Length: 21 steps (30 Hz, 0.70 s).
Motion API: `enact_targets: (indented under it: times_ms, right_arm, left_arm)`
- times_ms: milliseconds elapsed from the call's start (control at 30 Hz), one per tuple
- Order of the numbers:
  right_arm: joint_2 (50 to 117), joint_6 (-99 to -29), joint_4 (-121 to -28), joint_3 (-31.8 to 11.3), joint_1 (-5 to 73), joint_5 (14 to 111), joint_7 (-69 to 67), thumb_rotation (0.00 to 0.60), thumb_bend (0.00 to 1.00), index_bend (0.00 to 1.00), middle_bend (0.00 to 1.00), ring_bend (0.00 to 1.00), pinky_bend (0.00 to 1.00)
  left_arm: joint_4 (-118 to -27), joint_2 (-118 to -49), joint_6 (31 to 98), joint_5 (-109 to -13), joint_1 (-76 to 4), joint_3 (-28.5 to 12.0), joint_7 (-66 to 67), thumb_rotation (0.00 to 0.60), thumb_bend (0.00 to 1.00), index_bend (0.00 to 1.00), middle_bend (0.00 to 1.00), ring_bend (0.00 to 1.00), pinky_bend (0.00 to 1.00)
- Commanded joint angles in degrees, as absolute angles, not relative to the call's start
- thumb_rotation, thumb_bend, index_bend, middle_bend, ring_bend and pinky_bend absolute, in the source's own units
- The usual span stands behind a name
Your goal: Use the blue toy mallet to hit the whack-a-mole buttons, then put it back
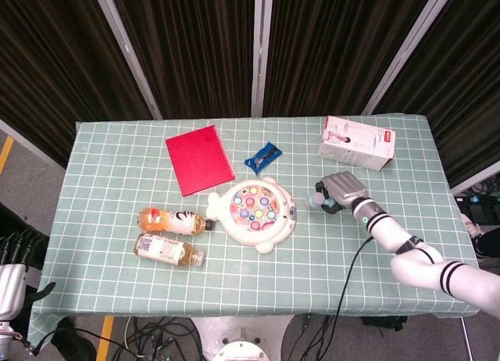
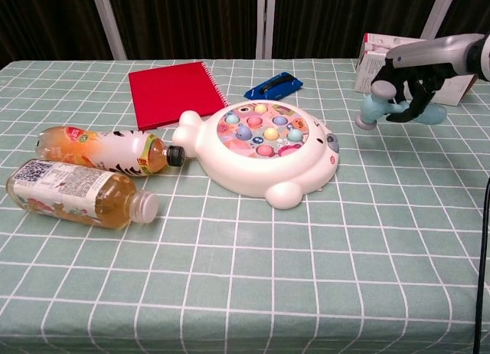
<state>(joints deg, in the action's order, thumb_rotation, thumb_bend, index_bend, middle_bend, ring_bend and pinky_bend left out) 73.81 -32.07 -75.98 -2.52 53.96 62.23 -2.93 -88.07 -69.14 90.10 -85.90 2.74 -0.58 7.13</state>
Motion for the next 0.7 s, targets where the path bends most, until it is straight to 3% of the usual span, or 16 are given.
enact_targets:
  times_ms: [33, 267, 700]
  right_arm:
    - [75.8, -31.6, -73.3, -2.0, 52.3, 64.9, -5.7, 0.600, 0.48, 0.73, 0.61, 0.49, 0.64]
    - [79.5, -31.6, -69.0, -2.4, 51.3, 70.2, -9.4, 0.600, 0.46, 0.69, 0.56, 0.45, 0.50]
    - [80.6, -33.3, -68.7, -2.7, 49.8, 74.2, -11.1, 0.600, 0.38, 0.52, 0.46, 0.34, 0.41]
  left_arm:
    - [-88.6, -69.0, 90.0, -86.0, 2.6, -0.6, 7.6, 0.600, 0.03, 0.14, 0.06, 0.00, 0.00]
    - [-88.9, -68.8, 90.1, -86.0, 2.7, -0.5, 7.8, 0.600, 0.03, 0.13, 0.06, 0.00, 0.00]
    - [-87.7, -69.3, 90.1, -86.0, 3.0, -0.2, 6.6, 0.600, 0.03, 0.13, 0.06, 0.00, 0.00]
